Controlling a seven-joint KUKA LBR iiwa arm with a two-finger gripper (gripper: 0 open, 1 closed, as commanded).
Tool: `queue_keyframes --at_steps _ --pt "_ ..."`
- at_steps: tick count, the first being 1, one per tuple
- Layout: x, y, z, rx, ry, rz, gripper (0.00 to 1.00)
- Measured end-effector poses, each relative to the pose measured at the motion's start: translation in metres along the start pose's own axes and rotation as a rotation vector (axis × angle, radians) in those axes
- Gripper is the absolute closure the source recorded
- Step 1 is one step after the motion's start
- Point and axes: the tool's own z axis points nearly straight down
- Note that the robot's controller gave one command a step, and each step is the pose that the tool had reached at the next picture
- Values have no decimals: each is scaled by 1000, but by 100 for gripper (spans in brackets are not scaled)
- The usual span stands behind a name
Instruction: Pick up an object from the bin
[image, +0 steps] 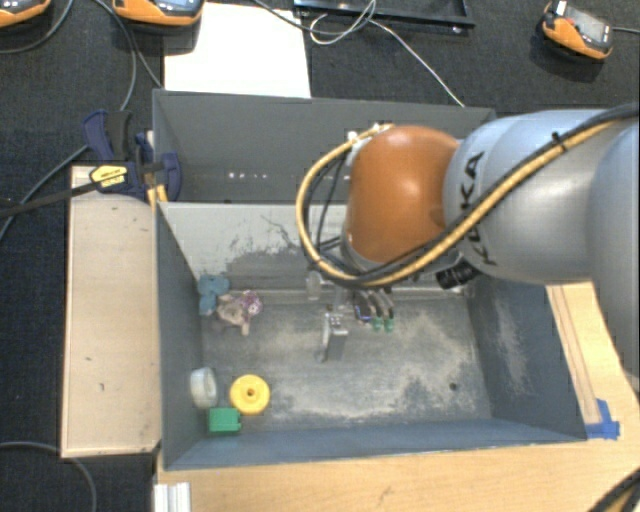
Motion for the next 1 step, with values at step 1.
queue_keyframes --at_steps 1 --pt "-2 -1 -5 -1 -8 6 0"
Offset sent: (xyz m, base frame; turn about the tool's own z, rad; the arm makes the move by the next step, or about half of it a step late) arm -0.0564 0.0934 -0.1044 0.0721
